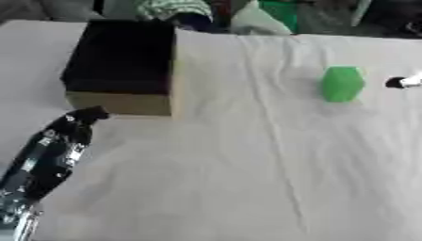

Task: Pick up objects on the table and place them in the box.

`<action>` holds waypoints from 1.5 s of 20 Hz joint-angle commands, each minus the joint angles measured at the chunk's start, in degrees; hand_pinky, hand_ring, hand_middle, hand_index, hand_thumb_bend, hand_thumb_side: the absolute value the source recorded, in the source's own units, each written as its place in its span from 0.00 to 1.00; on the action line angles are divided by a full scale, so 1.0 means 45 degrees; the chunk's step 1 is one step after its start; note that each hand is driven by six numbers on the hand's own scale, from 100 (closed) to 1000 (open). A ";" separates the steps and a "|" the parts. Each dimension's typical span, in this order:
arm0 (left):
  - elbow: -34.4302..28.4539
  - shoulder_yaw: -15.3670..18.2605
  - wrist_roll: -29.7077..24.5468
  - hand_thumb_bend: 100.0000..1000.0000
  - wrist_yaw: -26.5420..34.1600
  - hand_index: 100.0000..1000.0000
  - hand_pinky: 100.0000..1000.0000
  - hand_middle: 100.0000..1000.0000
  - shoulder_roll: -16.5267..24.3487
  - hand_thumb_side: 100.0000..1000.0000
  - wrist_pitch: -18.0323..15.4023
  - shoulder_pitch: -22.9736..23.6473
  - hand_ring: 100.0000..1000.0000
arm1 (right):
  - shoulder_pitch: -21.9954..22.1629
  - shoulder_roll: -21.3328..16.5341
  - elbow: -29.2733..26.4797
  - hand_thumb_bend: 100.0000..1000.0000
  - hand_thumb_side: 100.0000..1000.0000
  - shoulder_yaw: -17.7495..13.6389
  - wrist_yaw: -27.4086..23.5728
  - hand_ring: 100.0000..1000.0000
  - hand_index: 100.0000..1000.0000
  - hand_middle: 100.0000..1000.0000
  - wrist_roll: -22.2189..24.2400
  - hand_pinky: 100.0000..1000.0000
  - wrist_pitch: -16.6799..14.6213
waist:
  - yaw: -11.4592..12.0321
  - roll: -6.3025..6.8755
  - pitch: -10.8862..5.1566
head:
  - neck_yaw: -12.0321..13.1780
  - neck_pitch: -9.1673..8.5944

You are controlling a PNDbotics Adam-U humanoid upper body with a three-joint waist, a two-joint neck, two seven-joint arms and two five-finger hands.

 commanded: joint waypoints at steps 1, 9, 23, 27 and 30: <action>-0.0135 -0.0074 -0.0094 0.00 0.0031 0.83 1.00 0.72 0.0253 0.64 -0.0021 -0.0197 0.97 | -0.0290 -0.0264 0.0044 0.51 0.14 -0.0088 -0.0006 0.94 0.98 0.93 0.2591 0.95 -0.2503 | 0.0039 -0.0030 -0.0175 | -0.0060 -0.0112; -0.0159 -0.0199 -0.0261 0.00 0.0111 0.83 1.00 0.71 0.0261 0.64 -0.0036 -0.0345 0.96 | -0.0414 -0.0051 0.0424 0.50 0.13 -0.0150 -0.0022 0.94 0.97 0.92 0.2738 0.95 -0.2384 | 0.0307 -0.0042 -0.0151 | -0.0134 -0.0120; -0.0198 -0.0258 -0.0348 0.00 0.0200 0.83 1.00 0.71 0.0263 0.63 -0.0058 -0.0471 0.95 | -0.0746 0.0348 0.1424 0.45 0.16 -0.0265 0.0166 0.93 0.97 0.92 0.2996 0.95 -0.2099 | 0.0643 0.0005 -0.0112 | -0.0197 -0.0031; -0.0194 -0.0278 -0.0375 0.00 0.0200 0.83 1.00 0.71 0.0250 0.64 -0.0054 -0.0486 0.95 | -0.0814 0.0447 0.1690 0.43 0.17 -0.0285 0.0257 0.93 0.97 0.92 0.3022 0.95 -0.2046 | 0.0695 -0.0011 -0.0089 | -0.0173 0.0013; -0.0198 -0.0284 -0.0389 0.00 0.0202 0.83 1.00 0.71 0.0247 0.63 -0.0052 -0.0510 0.95 | -0.0813 0.0486 0.1887 0.42 0.17 -0.0307 0.0350 0.93 0.97 0.91 0.2991 0.95 -0.2017 | 0.0750 -0.0029 -0.0071 | -0.0151 0.0030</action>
